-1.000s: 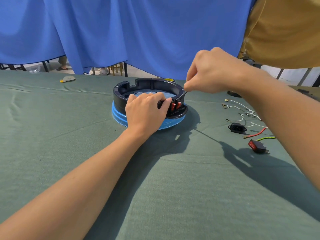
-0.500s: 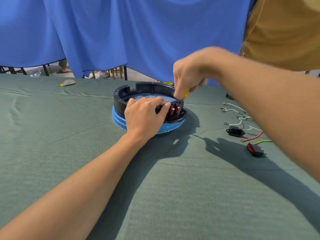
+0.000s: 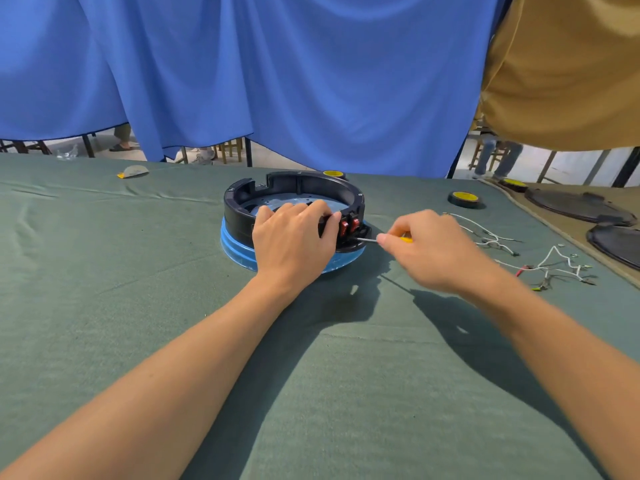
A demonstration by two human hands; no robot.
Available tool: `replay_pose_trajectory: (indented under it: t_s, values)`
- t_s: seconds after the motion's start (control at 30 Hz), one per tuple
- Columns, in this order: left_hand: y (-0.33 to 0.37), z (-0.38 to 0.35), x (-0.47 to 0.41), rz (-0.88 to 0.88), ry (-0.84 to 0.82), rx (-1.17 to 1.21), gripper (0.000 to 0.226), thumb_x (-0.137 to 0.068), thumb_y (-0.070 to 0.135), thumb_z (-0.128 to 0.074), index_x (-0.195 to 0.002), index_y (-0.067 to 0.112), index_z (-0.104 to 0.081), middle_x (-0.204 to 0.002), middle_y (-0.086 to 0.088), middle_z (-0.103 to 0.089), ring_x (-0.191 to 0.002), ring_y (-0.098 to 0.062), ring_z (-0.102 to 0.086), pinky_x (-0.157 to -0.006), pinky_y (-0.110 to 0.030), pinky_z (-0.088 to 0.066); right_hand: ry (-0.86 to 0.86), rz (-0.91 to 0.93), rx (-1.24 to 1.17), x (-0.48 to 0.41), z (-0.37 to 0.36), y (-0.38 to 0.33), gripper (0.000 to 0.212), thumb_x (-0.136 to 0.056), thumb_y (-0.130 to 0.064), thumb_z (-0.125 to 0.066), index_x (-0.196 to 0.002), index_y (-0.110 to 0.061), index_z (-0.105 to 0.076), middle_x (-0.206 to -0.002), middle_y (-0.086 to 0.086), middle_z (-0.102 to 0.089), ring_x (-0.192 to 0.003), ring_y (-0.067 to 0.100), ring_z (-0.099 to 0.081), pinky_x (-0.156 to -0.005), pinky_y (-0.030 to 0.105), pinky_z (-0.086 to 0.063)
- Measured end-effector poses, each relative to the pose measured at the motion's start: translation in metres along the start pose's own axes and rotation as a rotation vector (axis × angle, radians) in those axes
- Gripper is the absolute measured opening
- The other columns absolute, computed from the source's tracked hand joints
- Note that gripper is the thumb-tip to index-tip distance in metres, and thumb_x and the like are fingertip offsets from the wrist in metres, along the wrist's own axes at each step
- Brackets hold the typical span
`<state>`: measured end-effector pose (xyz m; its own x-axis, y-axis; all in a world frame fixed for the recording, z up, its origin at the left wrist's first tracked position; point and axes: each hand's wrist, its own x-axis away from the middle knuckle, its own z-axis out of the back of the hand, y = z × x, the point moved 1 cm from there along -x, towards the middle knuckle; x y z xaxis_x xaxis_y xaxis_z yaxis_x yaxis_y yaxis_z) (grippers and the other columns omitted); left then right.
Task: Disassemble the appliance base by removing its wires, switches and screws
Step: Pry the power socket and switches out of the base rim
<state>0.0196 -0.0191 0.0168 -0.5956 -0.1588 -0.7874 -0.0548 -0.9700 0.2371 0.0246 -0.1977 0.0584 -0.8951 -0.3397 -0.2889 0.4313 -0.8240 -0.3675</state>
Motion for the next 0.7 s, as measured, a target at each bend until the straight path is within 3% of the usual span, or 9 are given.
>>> replay_pose_trajectory:
  t_s: [0.13,0.33,0.4,0.5,0.7]
  values:
    - [0.000,0.000,-0.002,-0.027,-0.018,-0.039,0.035,-0.097,0.045,-0.043,-0.095,0.027,-0.073,-0.080,0.005,-0.071,-0.079,-0.020,-0.064,-0.074,-0.033,-0.031,0.076,-0.028,-0.111,0.015,-0.019,-0.003,0.038,-0.101,-0.030,-0.045,-0.081,-0.003,-0.064,-0.062,0.008,-0.060,-0.079,0.034,-0.054,-0.066,0.038,-0.038]
    - [-0.003,0.001,-0.004,-0.060,-0.080,-0.099,0.041,-0.099,0.044,-0.038,-0.085,0.026,-0.072,-0.064,0.005,-0.058,-0.067,-0.022,-0.056,-0.068,-0.031,-0.027,0.091,-0.092,-0.170,0.020,-0.035,-0.003,0.037,-0.104,-0.033,-0.034,-0.090,-0.006,-0.055,-0.095,0.016,-0.063,-0.095,0.036,-0.052,-0.066,0.035,-0.026]
    - [-0.003,0.002,-0.010,-0.083,-0.106,-0.114,0.044,-0.097,0.049,-0.038,-0.079,0.027,-0.071,-0.059,0.005,-0.054,-0.062,-0.024,-0.052,-0.063,-0.031,-0.029,0.077,-0.114,-0.197,0.020,-0.037,-0.005,0.034,-0.104,-0.034,-0.034,-0.086,-0.010,-0.050,-0.096,0.016,-0.063,-0.091,0.034,-0.051,-0.066,0.034,-0.028]
    - [-0.002,0.003,-0.017,-0.108,-0.115,-0.106,0.043,-0.094,0.058,-0.039,-0.084,0.033,-0.074,-0.065,0.002,-0.065,-0.068,-0.027,-0.060,-0.057,-0.029,-0.031,0.058,-0.130,-0.207,0.019,-0.040,-0.011,0.032,-0.104,-0.033,-0.032,-0.085,-0.011,-0.046,-0.098,0.018,-0.062,-0.087,0.031,-0.048,-0.066,0.034,-0.028]
    - [0.005,-0.002,-0.013,-0.084,-0.029,-0.148,0.040,-0.093,0.050,-0.050,-0.074,0.025,-0.075,-0.055,-0.001,-0.060,-0.060,-0.031,-0.058,-0.059,-0.029,-0.023,-0.004,-0.201,-0.277,0.020,-0.043,-0.025,0.024,-0.104,-0.028,-0.032,-0.094,-0.009,-0.043,-0.093,0.010,-0.051,-0.075,0.024,-0.043,-0.060,0.033,-0.027]
